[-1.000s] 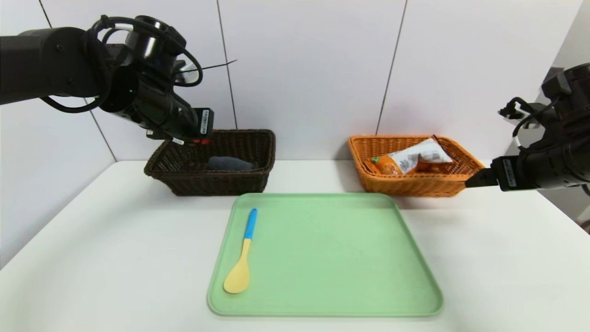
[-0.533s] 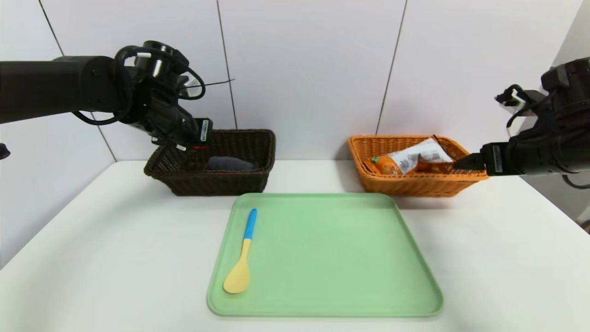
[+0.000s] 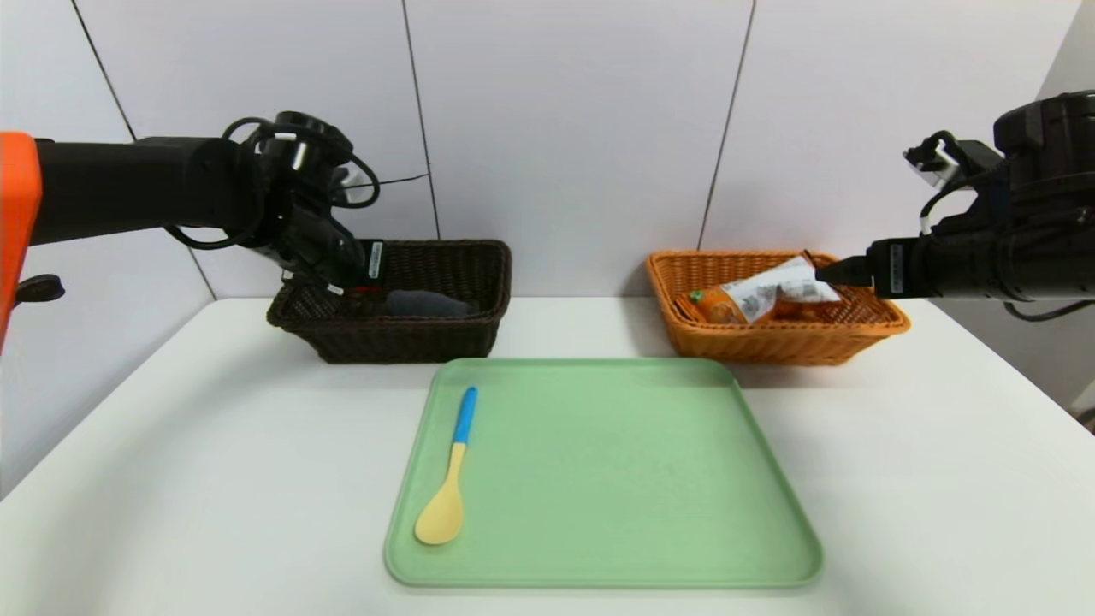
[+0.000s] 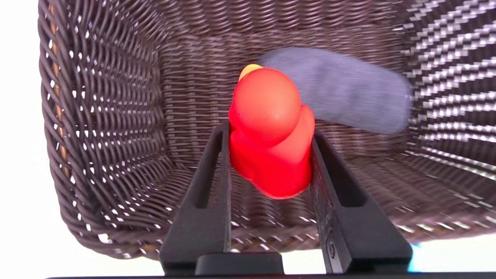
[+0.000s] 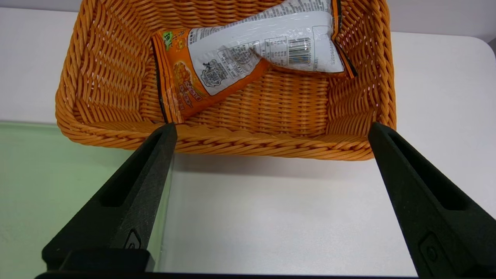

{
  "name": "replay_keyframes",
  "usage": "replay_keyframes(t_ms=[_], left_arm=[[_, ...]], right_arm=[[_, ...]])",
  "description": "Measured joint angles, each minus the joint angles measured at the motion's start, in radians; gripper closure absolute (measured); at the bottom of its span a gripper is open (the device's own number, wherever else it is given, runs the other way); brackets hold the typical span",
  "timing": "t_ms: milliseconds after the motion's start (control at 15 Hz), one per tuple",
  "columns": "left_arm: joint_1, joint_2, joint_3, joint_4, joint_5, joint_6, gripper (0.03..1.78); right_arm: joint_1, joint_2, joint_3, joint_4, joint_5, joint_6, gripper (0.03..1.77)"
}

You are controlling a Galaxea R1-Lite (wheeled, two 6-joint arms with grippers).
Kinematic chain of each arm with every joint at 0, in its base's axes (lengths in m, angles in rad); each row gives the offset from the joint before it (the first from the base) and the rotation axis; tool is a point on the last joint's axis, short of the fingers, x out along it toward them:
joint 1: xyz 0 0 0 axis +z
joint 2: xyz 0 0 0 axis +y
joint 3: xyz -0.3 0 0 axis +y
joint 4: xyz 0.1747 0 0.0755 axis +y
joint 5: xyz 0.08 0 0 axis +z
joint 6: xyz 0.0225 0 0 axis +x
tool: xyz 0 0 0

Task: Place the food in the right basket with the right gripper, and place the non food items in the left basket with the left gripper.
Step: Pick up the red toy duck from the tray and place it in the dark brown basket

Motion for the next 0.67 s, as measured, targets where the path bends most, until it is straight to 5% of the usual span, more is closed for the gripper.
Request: replay_keyframes(t_ms=[667], left_arm=[[0.019, 0.096, -0.021, -0.068, -0.002, -0.001, 1.21]], right_arm=[[0.002, -0.010, 0.021, 0.001, -0.004, -0.001, 0.10]])
